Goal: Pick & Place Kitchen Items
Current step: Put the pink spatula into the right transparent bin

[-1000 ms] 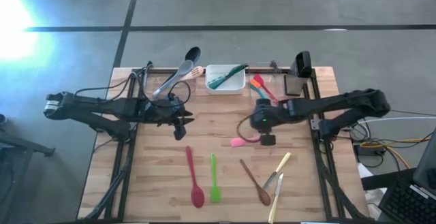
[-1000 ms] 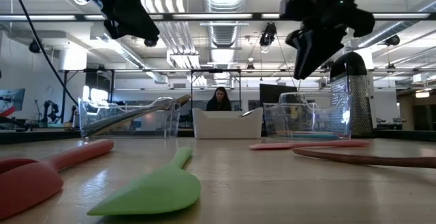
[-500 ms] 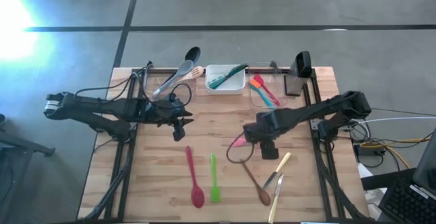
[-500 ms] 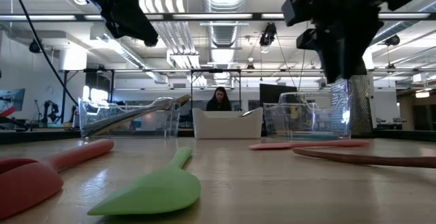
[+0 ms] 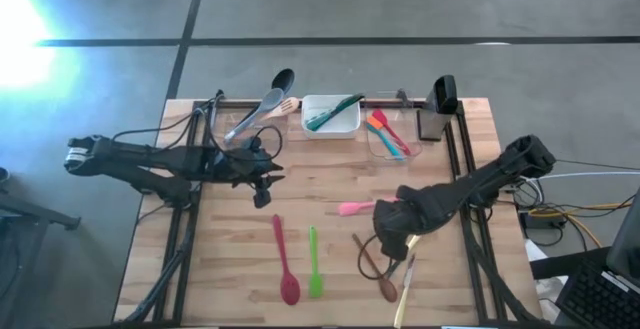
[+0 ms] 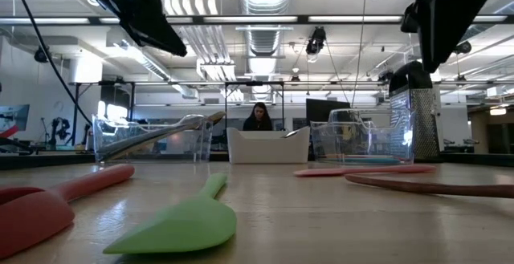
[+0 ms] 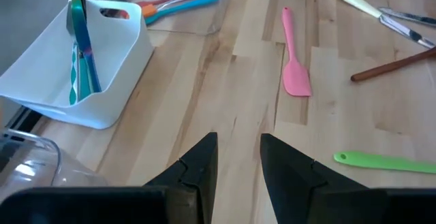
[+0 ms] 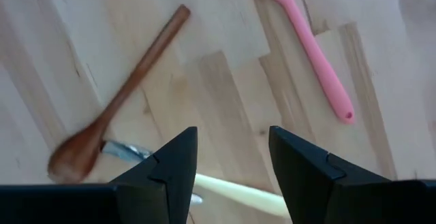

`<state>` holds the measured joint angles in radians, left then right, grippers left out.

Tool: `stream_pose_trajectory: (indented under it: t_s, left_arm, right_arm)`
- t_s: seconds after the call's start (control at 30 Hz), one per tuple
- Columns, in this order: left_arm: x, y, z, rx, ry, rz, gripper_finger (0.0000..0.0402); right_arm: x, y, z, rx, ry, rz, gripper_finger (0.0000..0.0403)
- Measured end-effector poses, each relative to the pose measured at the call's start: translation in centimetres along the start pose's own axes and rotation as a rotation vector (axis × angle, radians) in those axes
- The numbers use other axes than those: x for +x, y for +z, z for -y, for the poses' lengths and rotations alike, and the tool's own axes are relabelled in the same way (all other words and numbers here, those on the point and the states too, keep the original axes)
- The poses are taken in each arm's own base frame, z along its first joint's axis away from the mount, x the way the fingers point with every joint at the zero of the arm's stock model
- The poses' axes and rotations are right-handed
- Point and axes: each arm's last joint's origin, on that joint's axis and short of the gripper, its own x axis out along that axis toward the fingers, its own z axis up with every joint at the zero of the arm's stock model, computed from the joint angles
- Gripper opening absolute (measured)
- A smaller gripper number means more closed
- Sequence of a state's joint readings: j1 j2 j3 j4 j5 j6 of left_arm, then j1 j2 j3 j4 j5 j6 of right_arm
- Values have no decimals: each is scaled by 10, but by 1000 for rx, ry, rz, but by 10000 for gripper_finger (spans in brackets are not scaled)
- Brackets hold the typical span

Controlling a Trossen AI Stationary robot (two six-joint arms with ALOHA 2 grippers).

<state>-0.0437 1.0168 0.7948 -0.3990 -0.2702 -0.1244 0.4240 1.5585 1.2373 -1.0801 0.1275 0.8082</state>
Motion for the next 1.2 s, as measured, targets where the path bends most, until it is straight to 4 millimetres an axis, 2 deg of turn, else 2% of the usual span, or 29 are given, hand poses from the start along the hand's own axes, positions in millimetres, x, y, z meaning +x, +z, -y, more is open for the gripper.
stream_pose_trajectory:
  t_s: [0.13, 0.47, 0.6, 0.8, 1.03, 1.2]
  left_arm:
    - [2, -5, 0, -16, 2, -12, 112]
    - [2, -5, 0, -78, 3, -13, 112]
    - [2, -5, 0, -103, 2, -10, 112]
    - [3, -4, 0, -132, 1, -3, 112]
    - [2, -4, 0, -169, 1, -3, 112]
    - [2, -3, 0, -173, 0, 4, 112]
  right_arm:
    - [0, 3, -1, -21, 0, 39, 174]
    - [1, 20, 11, -389, -157, 170, 180]
    - [2, 34, 18, -472, -145, 208, 175]
    - [4, 55, 31, -606, -32, 234, 164]
    - [11, 73, 53, -634, 8, 227, 158]
    - [20, 83, 62, -647, -7, 227, 172]
